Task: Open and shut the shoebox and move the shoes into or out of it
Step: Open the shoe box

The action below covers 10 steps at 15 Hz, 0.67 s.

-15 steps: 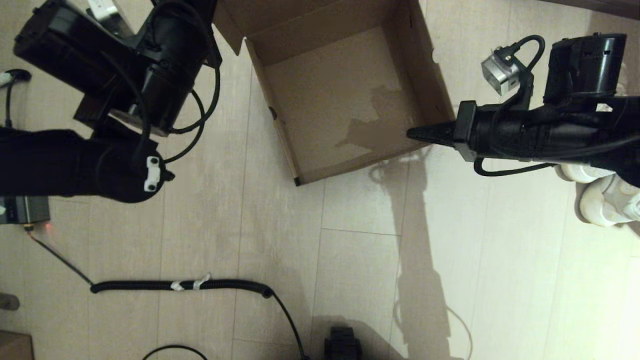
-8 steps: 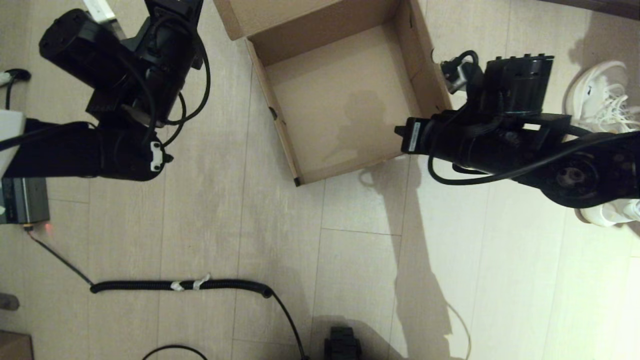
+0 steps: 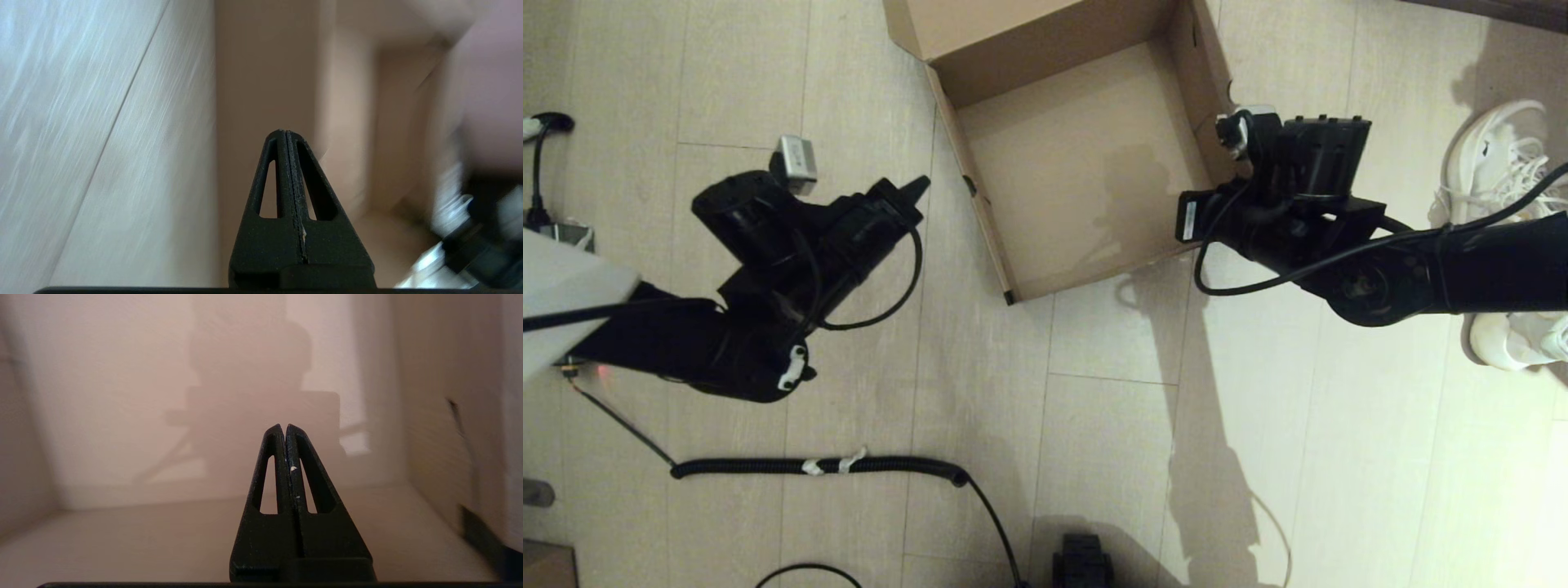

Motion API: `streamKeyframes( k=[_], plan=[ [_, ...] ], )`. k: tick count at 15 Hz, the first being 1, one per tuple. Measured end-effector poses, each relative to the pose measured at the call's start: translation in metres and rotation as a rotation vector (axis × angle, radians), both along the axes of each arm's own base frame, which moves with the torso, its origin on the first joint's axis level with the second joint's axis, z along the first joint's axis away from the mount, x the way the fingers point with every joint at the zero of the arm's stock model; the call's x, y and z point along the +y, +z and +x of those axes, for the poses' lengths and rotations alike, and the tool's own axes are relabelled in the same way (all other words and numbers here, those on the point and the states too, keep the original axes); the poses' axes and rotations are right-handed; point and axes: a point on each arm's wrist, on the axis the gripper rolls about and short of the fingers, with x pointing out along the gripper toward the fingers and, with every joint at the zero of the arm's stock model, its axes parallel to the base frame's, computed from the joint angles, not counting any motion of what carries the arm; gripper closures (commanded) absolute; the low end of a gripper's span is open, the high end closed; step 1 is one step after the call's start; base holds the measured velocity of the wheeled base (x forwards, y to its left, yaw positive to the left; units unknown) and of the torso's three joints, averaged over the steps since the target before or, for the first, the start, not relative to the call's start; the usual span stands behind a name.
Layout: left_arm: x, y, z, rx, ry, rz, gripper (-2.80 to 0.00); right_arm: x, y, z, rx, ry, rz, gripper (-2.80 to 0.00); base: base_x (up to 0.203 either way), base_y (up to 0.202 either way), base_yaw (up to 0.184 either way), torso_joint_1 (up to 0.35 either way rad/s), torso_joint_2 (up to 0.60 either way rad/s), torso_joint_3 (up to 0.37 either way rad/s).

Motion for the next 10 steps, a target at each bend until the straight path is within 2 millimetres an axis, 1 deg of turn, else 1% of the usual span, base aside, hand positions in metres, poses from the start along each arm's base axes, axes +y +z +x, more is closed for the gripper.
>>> streamKeyframes(
  k=[2, 3, 5, 7, 8, 10],
  plan=[
    [-0.009, -0.023, 0.014, 0.031, -0.001, 0.046, 0.0, -0.005, -0.011, 0.003, 0.034, -0.017, -0.03, 0.0, 0.0, 0.0, 0.0, 0.0, 0.0, 0.0],
    [-0.014, -0.03, 0.023, 0.034, -0.005, 0.052, 0.0, -0.007, -0.017, 0.0, 0.06, -0.018, -0.046, 0.0, 0.0, 0.0, 0.0, 0.0, 0.0, 0.0],
    [-0.027, -0.035, 0.041, 0.006, -0.02, 0.049, 0.0, -0.012, -0.028, -0.009, 0.125, -0.021, -0.086, 0.0, 0.0, 0.0, 0.0, 0.0, 0.0, 0.0],
    [-0.044, -0.041, 0.056, -0.011, -0.045, 0.045, 0.0, -0.014, -0.035, -0.024, 0.177, -0.009, -0.113, 0.0, 0.0, 0.0, 0.0, 0.0, 0.0, 0.0],
    [-0.052, -0.045, 0.06, -0.009, -0.059, 0.046, 0.0, -0.013, -0.038, -0.034, 0.198, 0.003, -0.124, 0.0, 0.0, 0.0, 0.0, 0.0, 0.0, 0.0],
    [-0.062, -0.049, 0.064, -0.012, -0.076, 0.046, 0.0, -0.008, -0.046, -0.057, 0.254, 0.047, -0.153, 0.0, 0.0, 0.0, 0.0, 0.0, 0.0, 0.0]
  ],
)
